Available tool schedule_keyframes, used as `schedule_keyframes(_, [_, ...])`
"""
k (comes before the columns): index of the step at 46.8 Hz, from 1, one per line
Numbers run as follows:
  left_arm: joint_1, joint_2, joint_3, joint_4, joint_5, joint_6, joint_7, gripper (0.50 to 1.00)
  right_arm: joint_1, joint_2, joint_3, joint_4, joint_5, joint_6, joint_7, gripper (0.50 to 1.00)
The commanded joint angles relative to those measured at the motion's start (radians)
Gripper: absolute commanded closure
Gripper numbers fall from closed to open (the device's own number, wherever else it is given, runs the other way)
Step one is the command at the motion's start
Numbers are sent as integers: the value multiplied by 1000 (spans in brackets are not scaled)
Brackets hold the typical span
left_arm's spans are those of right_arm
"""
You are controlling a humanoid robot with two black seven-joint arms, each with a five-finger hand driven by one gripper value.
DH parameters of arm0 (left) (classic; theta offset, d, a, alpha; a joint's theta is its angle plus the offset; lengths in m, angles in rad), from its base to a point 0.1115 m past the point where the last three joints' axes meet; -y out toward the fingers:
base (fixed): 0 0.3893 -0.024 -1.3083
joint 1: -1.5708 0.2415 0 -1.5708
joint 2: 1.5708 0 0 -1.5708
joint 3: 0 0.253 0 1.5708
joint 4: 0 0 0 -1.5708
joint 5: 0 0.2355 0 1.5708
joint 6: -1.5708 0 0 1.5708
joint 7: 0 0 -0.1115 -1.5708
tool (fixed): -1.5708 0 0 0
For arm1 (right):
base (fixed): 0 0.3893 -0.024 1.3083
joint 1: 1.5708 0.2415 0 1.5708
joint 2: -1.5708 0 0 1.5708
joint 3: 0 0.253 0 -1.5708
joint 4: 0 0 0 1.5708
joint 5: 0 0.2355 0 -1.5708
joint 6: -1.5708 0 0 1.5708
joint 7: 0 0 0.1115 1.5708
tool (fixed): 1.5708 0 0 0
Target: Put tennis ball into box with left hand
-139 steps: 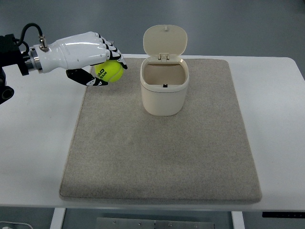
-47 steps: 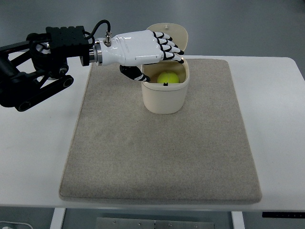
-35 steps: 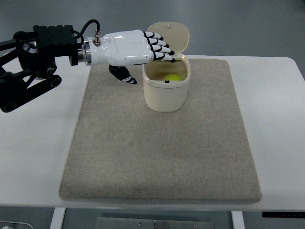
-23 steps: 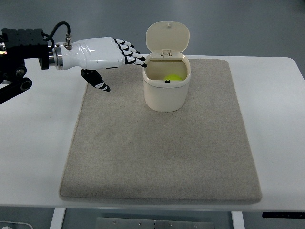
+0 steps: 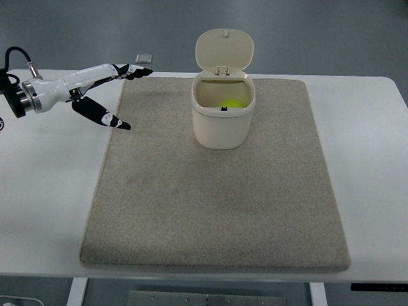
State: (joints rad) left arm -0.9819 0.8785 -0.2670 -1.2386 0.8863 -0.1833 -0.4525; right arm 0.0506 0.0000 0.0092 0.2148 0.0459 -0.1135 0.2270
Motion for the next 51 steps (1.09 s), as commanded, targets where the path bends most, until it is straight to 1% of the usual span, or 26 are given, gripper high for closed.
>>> schedule_keyframes(1, [3, 17, 0, 36, -150, -117, 0, 508, 0, 0, 0, 0, 0, 0, 0, 562])
schedule_keyframes(11, [12, 3, -6, 220, -411, -372, 1, 508, 0, 0, 0, 0, 0, 0, 0, 562])
schedule_keyframes(14, [12, 2, -4, 249, -469, -426, 3, 508, 0, 0, 0, 0, 0, 0, 0, 562])
schedule_keyframes(30, [26, -38, -3, 340, -711, -428, 9, 508, 0, 0, 0, 0, 0, 0, 0, 562])
schedule_keyframes(34, [35, -50, -3, 350, -773, -428, 24, 508, 0, 0, 0, 0, 0, 0, 0, 562])
schedule_keyframes(39, [46, -62, -3, 354, -862, -428, 77, 508, 0, 0, 0, 0, 0, 0, 0, 562])
schedule_keyframes(51, [68, -107, -11, 354, -1024, -428, 231, 506, 0, 0, 0, 0, 0, 0, 0, 562])
